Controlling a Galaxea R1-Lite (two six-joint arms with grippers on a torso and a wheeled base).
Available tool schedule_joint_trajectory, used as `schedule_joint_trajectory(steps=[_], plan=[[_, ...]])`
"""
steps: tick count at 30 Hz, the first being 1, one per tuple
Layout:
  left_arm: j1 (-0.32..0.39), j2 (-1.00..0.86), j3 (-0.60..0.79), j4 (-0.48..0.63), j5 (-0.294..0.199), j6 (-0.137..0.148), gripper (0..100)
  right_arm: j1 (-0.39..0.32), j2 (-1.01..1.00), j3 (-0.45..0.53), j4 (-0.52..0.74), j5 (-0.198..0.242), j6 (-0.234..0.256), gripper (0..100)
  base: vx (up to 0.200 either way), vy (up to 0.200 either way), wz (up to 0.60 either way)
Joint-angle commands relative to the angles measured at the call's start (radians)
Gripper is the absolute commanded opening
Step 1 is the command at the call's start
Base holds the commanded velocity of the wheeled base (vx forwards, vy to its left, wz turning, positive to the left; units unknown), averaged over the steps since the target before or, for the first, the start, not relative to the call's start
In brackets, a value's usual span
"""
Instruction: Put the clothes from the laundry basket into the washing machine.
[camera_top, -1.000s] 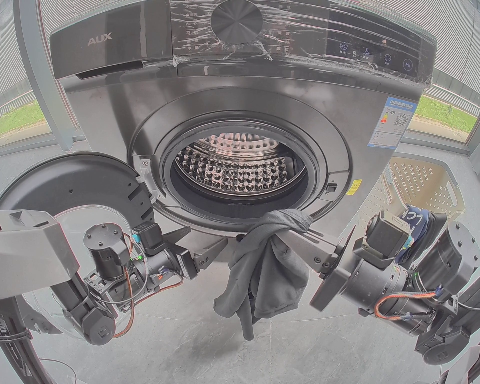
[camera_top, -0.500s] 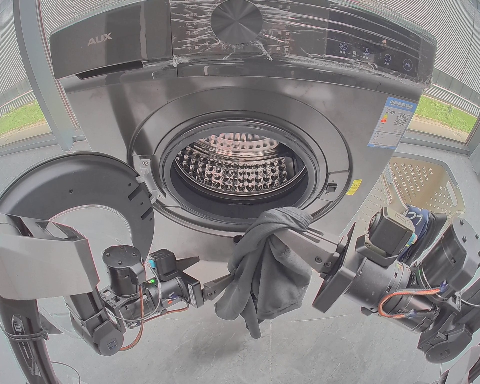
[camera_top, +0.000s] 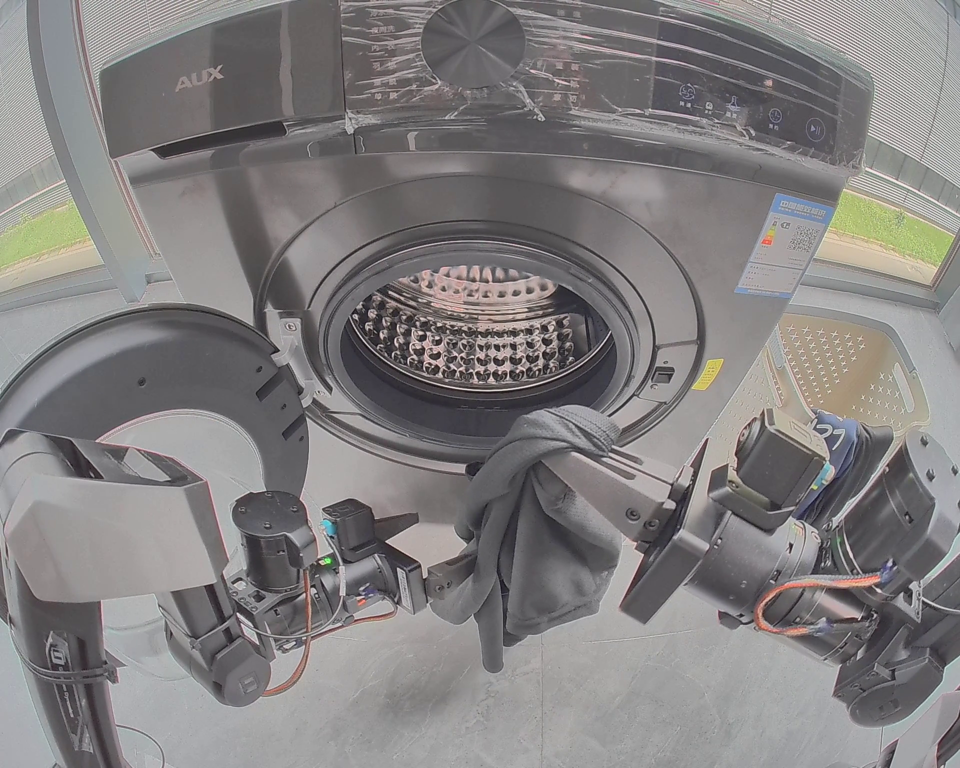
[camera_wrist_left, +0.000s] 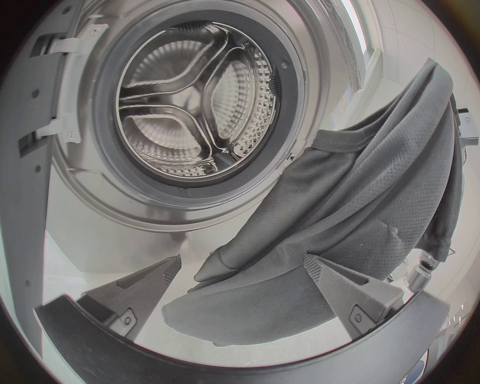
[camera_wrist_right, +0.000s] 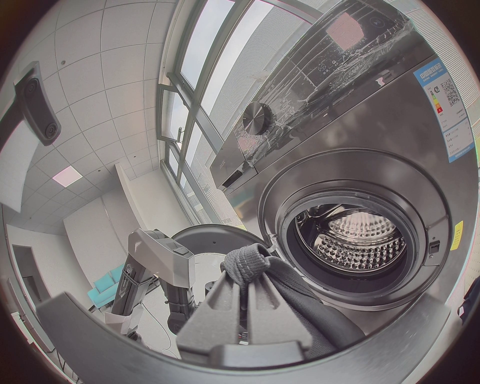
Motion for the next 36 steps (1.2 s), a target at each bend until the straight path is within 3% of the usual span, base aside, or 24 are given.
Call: schedule_joint_trajectory(steps=[1,4,16,17,25,30,36], plan=[[-0.022,0.032,-0.034,0.0,-0.023,0.002,100,0.001,0.002,0.004,-0.001,-0.001,0.0,0,0.0,0.0,0.0],[-0.029,0.036,-0.043,0.0,-0.055,0.005,100,0.001,0.005,0.003,-0.001,-0.001,0.0,0,0.0,0.0,0.0],[-0.021,0.144,-0.182,0.0,-0.047,0.032,100,0.016,0.021,0.001,-0.009,-0.004,0.0,0,0.0,0.0,0.0],[-0.021,0.145,-0.188,0.0,-0.046,0.034,0,0.016,0.021,0.003,-0.009,-0.004,0.0,0,0.0,0.0,0.0],[-0.004,0.129,-0.21,-0.001,-0.031,0.035,0,0.013,0.013,0.016,-0.01,-0.005,-0.005,0,0.0,0.0,0.0],[0.05,0.058,-0.201,-0.001,-0.014,0.046,0,-0.013,-0.008,0.049,-0.004,-0.005,-0.006,0,0.0,0.0,0.0],[0.09,-0.083,-0.13,0.0,-0.003,0.031,0,-0.041,-0.024,0.059,-0.001,-0.005,-0.006,0,0.0,0.0,0.0]])
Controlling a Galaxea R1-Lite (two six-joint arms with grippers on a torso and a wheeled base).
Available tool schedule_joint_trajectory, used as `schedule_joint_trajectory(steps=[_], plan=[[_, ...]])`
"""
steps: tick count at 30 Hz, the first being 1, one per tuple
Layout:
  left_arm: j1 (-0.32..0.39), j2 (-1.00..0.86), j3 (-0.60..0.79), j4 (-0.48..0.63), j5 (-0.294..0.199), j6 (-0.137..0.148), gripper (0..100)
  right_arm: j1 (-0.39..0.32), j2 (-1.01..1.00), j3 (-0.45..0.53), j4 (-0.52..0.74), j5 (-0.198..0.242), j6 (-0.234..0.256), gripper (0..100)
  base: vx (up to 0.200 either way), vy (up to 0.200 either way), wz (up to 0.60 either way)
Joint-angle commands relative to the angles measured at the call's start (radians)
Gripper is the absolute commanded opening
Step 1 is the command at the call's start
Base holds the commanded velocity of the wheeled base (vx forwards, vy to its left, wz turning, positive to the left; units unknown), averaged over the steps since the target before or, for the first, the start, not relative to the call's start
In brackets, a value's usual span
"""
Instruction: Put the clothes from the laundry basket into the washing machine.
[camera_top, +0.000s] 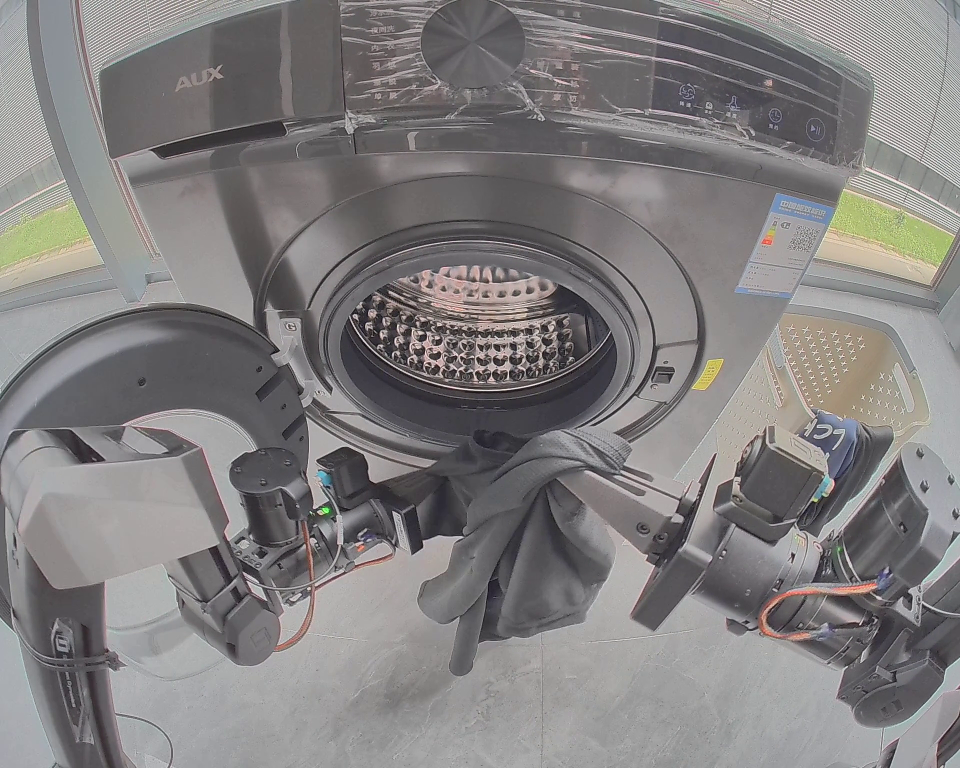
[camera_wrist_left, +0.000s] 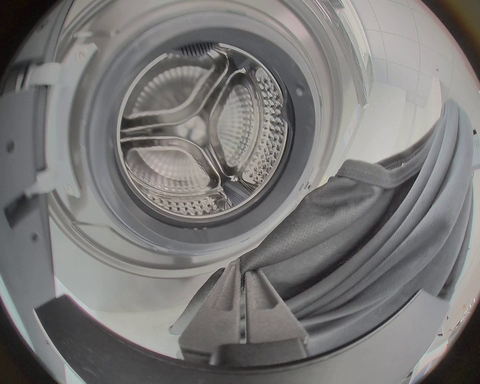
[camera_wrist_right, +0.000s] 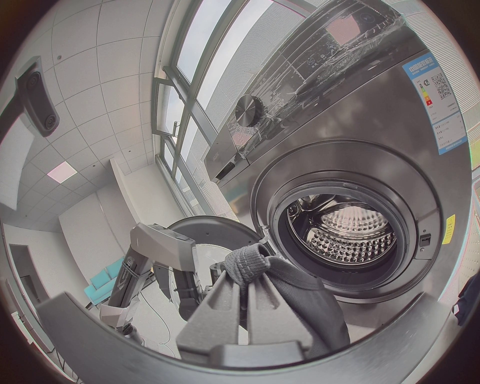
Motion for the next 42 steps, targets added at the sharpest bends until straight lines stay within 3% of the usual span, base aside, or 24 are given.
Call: schedule_joint_trajectory(steps=[1,11,21,27,31,36,37,42], plan=[[0.03,-0.134,0.062,0.001,0.006,-0.006,0,-0.02,-0.024,0.01,0.005,0.0,0.0,0,0.0,0.0,0.0],[0.033,-0.307,0.196,0.001,0.037,0.001,0,-0.079,-0.019,0.01,0.008,-0.001,0.0,0,0.0,0.0,0.0],[0.031,-0.525,0.262,0.001,0.039,-0.022,0,-0.127,0.041,0.012,-0.007,-0.01,0.003,0,0.0,0.0,0.0],[0.045,-0.606,0.237,0.001,0.039,-0.032,0,-0.141,0.07,0.033,-0.027,-0.067,0.005,0,0.0,0.0,0.0],[0.065,-0.634,0.219,0.001,0.035,-0.037,0,-0.191,0.081,0.029,-0.027,-0.058,-0.006,0,0.0,0.0,0.0],[0.073,-0.637,0.211,0.001,0.037,-0.074,0,-0.227,0.082,0.041,-0.027,-0.056,-0.006,0,0.0,0.0,0.0],[0.073,-0.637,0.197,0.001,0.039,-0.081,0,-0.267,0.082,0.045,-0.027,-0.046,-0.01,0,0.0,0.0,0.0],[0.074,-0.637,0.194,0.001,0.039,-0.081,0,-0.328,0.104,0.033,-0.029,-0.015,-0.05,0,0.0,0.0,0.0]])
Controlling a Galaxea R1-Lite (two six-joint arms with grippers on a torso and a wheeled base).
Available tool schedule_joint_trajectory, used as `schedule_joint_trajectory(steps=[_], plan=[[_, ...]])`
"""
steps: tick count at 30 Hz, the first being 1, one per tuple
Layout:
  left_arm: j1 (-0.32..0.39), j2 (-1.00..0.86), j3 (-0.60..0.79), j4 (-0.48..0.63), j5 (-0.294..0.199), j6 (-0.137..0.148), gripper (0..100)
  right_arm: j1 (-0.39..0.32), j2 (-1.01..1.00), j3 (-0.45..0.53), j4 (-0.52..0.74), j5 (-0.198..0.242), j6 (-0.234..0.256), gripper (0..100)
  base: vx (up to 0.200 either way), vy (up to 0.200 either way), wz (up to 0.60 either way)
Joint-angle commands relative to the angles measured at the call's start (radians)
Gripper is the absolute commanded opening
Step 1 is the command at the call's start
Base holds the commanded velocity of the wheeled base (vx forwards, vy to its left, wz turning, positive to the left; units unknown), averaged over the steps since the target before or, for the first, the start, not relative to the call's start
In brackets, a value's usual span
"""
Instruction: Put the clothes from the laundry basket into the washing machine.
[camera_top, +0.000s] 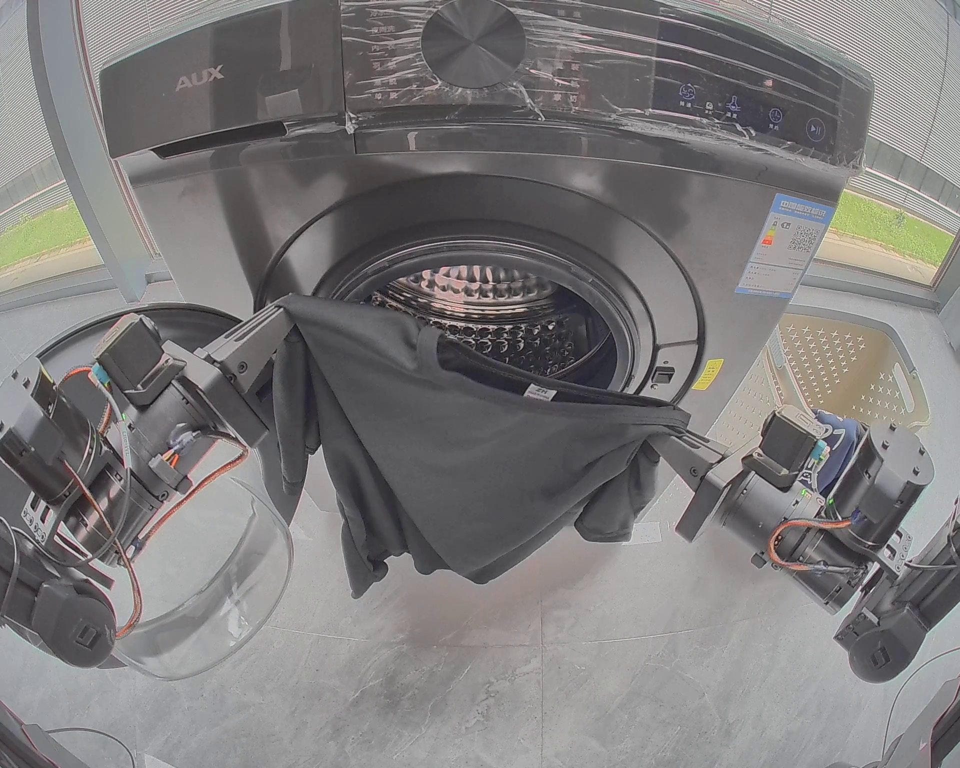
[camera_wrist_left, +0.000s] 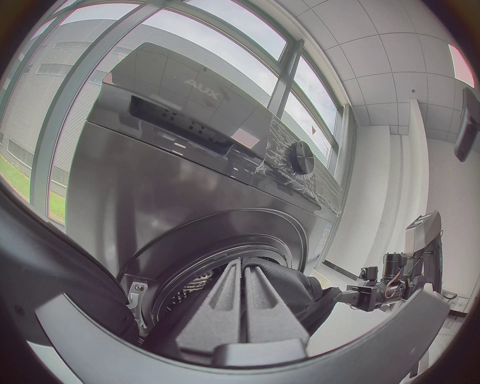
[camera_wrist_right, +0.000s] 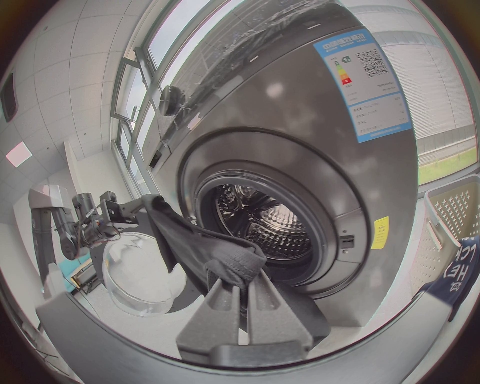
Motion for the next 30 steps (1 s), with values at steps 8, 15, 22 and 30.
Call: schedule_joint_trajectory(steps=[8,15,22,30], plan=[[0.004,-0.008,0.006,-0.001,0.001,-0.001,0,-0.067,0.036,-0.061,-0.002,0.008,-0.021,0,0.0,0.0,0.0],[0.004,-0.001,0.038,-0.001,-0.007,0.007,0,-0.066,0.028,-0.15,-0.002,-0.015,-0.019,0,0.0,0.0,0.0],[0.016,-0.001,0.035,-0.001,-0.009,0.007,0,-0.06,0.012,-0.163,-0.002,-0.037,-0.018,0,0.0,0.0,0.0],[0.016,-0.003,0.036,0.001,-0.009,0.01,0,-0.058,0.008,-0.16,-0.002,-0.037,-0.016,0,0.0,0.0,0.0]])
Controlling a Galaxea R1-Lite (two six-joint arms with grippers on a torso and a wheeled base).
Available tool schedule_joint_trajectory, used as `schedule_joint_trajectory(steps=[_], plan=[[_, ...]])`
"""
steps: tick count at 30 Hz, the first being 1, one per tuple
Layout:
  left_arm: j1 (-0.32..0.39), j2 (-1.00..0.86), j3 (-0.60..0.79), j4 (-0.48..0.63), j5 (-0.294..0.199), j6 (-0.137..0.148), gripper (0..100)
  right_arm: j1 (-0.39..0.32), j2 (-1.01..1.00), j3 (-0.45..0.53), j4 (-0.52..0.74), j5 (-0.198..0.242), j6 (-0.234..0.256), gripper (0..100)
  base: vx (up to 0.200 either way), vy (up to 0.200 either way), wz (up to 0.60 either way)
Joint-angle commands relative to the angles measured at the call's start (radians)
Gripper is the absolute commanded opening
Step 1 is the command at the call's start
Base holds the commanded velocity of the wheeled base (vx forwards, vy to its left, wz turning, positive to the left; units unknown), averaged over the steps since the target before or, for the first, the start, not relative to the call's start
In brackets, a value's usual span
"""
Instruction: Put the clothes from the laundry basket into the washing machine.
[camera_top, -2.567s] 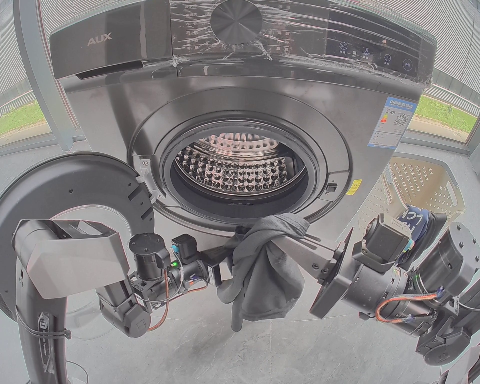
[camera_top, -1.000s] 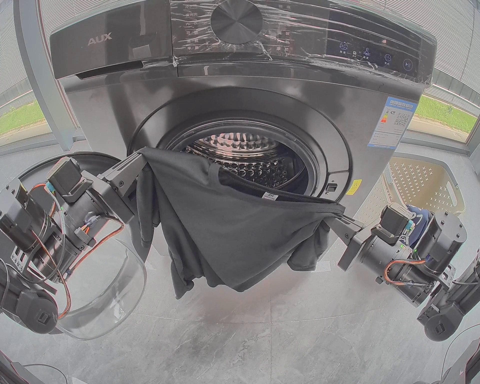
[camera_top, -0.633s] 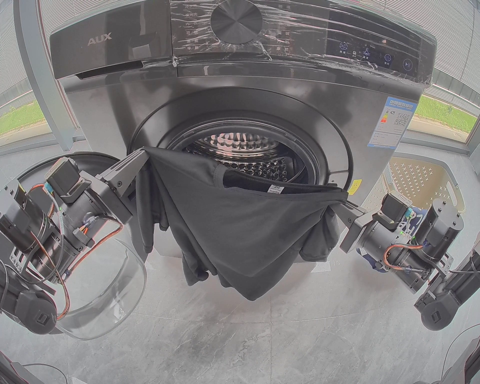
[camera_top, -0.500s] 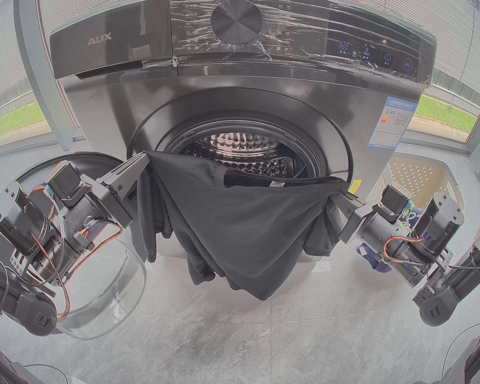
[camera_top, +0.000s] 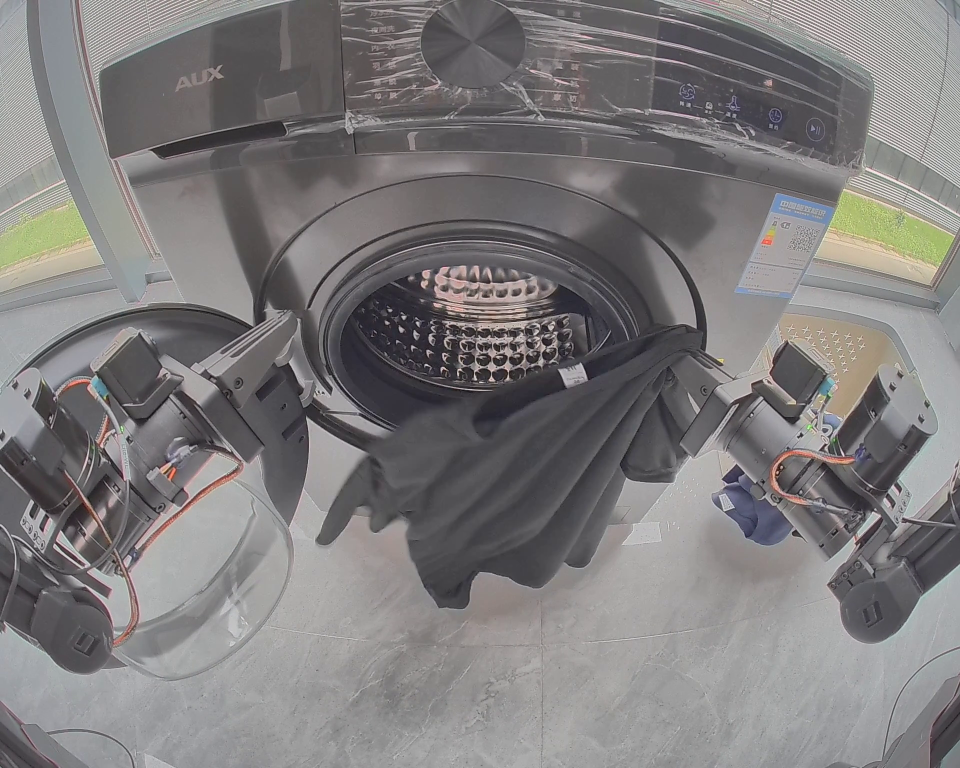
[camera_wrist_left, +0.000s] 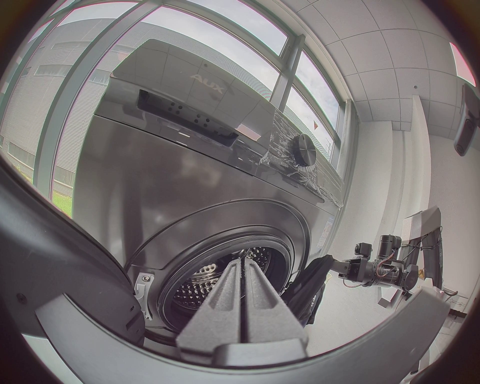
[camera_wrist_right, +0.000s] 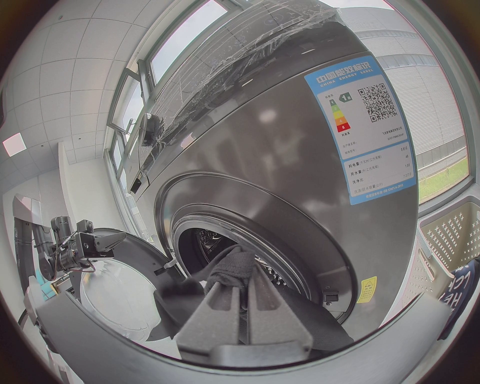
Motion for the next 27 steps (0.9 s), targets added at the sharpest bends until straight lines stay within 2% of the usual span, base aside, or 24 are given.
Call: schedule_joint_trajectory(steps=[1,8,13,17,18,20,27], plan=[[-0.004,0.002,0.002,0.001,-0.001,0.0,0,0.001,-0.006,0.002,-0.001,0.0,0.003,0,0.0,0.0,0.0],[-0.036,0.009,0.005,0.007,-0.001,0.009,0,0.022,-0.016,0.008,-0.001,-0.002,0.006,0,0.0,0.0,0.0],[-0.068,0.048,0.048,0.009,-0.001,0.012,0,0.068,-0.03,0.0,-0.001,-0.006,0.006,0,0.0,0.0,0.0],[-0.105,0.12,0.091,0.001,0.001,0.032,0,0.099,-0.032,0.002,-0.001,-0.005,0.007,0,0.0,0.0,0.0],[-0.11,0.164,0.095,-0.001,0.005,0.052,0,0.106,-0.036,0.003,-0.001,-0.003,0.007,0,0.0,0.0,0.0],[-0.113,0.199,0.097,-0.001,0.01,0.072,0,0.117,-0.055,0.008,-0.001,-0.003,0.007,0,0.0,0.0,0.0],[-0.114,0.247,0.112,-0.001,0.005,0.085,0,0.139,-0.058,0.002,-0.001,-0.006,0.009,0,0.0,0.0,0.0]])
